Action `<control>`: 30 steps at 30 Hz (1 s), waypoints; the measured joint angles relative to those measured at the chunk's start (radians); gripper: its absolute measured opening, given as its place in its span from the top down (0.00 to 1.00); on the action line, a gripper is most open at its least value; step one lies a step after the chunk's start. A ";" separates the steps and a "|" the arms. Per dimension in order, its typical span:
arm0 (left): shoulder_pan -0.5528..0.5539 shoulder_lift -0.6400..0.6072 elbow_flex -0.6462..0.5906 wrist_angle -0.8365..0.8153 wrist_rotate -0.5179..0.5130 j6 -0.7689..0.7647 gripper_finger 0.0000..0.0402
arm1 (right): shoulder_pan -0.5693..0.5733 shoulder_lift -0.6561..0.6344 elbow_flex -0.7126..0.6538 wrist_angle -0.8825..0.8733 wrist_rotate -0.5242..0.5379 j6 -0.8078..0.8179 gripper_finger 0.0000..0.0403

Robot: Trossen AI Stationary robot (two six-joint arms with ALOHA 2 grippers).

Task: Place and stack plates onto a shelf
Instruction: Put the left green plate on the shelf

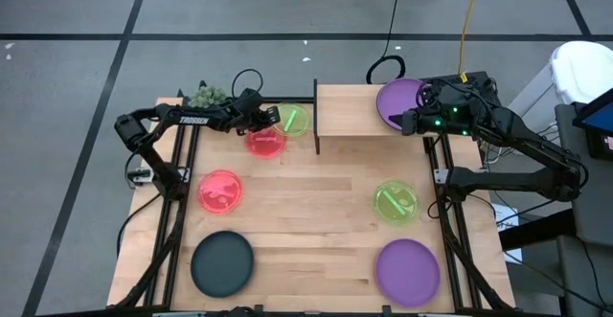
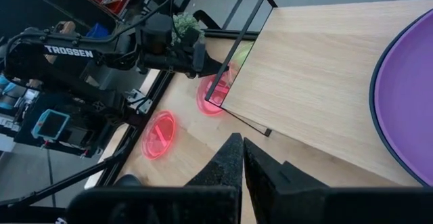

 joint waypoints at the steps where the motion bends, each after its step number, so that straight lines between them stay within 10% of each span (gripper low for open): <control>1: 0.000 0.000 0.000 0.000 0.000 0.004 0.85 | 0.000 0.000 0.000 0.000 0.000 -0.001 1.00; 30: 0.005 -0.033 -0.001 0.074 0.070 0.024 1.00 | 0.039 -0.010 -0.078 0.106 -0.005 0.058 1.00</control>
